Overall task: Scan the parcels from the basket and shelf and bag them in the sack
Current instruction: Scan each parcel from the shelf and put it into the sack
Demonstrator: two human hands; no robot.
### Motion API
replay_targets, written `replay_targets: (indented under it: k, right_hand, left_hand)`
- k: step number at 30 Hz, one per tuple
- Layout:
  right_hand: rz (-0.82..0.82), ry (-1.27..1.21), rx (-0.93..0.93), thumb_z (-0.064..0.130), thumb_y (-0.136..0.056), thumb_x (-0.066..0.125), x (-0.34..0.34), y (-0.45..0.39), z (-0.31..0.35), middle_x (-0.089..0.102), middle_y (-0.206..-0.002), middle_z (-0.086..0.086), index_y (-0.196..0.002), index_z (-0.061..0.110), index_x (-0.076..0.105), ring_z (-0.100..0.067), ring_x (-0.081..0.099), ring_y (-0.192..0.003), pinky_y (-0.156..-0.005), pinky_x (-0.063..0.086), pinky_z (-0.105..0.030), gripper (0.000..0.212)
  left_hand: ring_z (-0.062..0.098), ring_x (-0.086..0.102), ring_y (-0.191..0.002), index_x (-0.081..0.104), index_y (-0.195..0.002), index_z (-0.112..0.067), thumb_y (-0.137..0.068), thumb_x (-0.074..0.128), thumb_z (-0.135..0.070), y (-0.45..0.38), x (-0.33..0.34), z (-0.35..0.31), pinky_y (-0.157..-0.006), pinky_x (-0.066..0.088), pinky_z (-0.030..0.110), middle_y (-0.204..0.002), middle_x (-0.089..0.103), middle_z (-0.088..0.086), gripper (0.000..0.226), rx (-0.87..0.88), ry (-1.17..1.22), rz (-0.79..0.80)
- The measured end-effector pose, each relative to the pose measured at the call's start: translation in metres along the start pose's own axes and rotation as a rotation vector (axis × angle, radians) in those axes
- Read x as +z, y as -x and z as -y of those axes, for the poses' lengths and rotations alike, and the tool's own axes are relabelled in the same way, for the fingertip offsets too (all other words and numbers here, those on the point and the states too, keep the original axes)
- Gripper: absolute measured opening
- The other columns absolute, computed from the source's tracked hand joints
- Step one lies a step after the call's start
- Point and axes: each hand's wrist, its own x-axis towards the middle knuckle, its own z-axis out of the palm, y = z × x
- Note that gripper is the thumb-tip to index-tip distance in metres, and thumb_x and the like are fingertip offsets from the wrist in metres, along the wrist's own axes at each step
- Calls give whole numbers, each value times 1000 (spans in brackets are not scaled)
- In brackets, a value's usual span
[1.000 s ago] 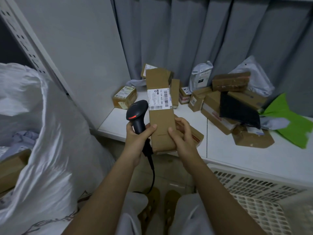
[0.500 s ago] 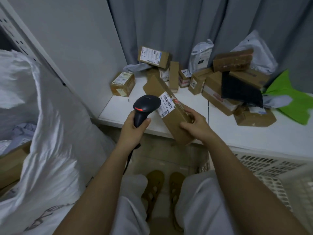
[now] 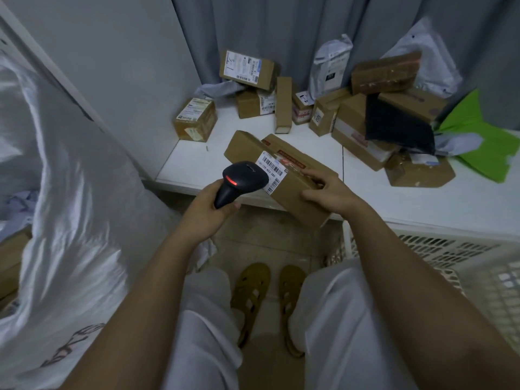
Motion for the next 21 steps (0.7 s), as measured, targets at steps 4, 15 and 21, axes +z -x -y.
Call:
replay_targets:
  k: [4, 15, 21]
  right_hand:
    - [23, 2, -12, 19, -88, 66, 1, -1, 0, 42, -136, 5, -143, 27, 44, -9, 45, -110, -79, 38, -19, 59]
    - [45, 7, -4, 19, -90, 64, 1, 2, 3, 41, -128, 4, -144, 28, 42, -11, 44, -109, -73, 38, -17, 59]
    - [50, 7, -3, 19, -90, 64, 1, 4, 5, 42, -135, 0, -144, 28, 41, -12, 44, -110, -83, 37, -24, 60]
  left_hand:
    - [16, 55, -102, 49, -129, -19, -90, 63, -12, 1, -2, 0, -76, 39, 18, -111, 58, -1, 42, -12, 1, -5]
    - [17, 53, -108, 43, -135, -25, -92, 62, -18, 4, -4, 5, -92, 41, 32, -115, 54, -4, 48, -60, 0, -12]
    - [19, 53, -111, 42, -137, -26, -92, 62, -19, 4, -3, 5, -94, 42, 34, -120, 55, -2, 50, -68, -11, -8]
